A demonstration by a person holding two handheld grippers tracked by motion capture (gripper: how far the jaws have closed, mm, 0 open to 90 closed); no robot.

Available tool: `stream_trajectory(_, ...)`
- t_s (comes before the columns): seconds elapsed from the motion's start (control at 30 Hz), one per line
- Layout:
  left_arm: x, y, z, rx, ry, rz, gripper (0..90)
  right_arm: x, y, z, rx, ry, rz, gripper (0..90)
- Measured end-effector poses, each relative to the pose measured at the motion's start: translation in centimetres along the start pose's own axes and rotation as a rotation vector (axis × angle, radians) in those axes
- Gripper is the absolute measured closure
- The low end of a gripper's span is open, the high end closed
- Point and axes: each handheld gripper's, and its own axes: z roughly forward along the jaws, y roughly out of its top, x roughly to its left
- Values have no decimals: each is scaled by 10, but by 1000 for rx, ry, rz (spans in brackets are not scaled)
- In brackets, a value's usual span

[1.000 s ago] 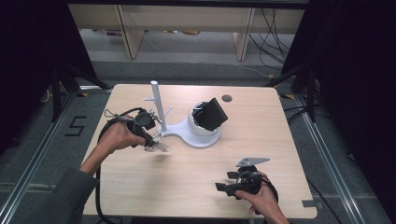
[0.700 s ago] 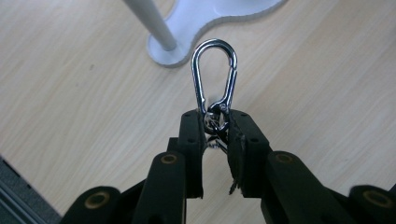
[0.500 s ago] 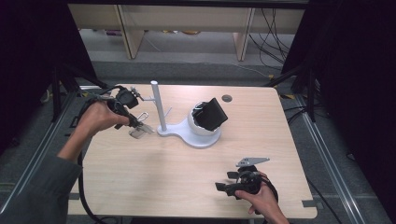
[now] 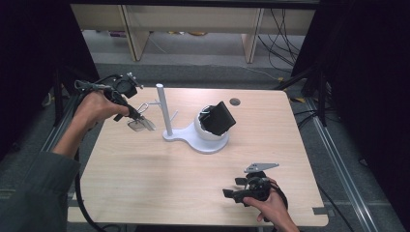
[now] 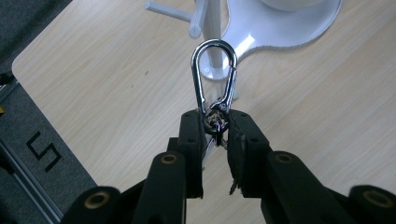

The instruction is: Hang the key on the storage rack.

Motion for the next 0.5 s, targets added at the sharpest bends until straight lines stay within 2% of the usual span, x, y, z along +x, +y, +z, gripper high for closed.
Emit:
stream_trajectory(0.1,1,5,1,8,1,3,754,0,0,1,-4,18,2,260)
stream_trajectory(0.13,1,6,3,4,-7,-15,754,0,0,1,-3,17,5,260)
stream_trajectory(0.17,3,8,4,0,-2,-9,754,0,0,1,-4,21,-2,260)
stream_trajectory(0.2,3,9,5,6,-2,-8,754,2,0,0,7,20,16,260)
stream_trajectory(0.23,2,10,8,-3,-6,-30,754,1,0,0,1,11,-4,260)
stream_trajectory(0.27,3,11,9,2,-3,-29,754,1,0,1,0,28,2,260)
stream_trajectory(0.3,4,12,10,1,-3,-29,754,0,1,0,-7,17,-18,260)
stream_trajectory(0.37,6,13,13,6,-8,-34,754,1,0,0,0,26,11,260)
stream_trajectory(0.4,7,14,14,-1,-6,-40,754,-1,1,1,-5,23,-6,260)
stream_trajectory(0.5,8,16,18,5,-6,-51,754,0,0,0,2,8,-3,260)
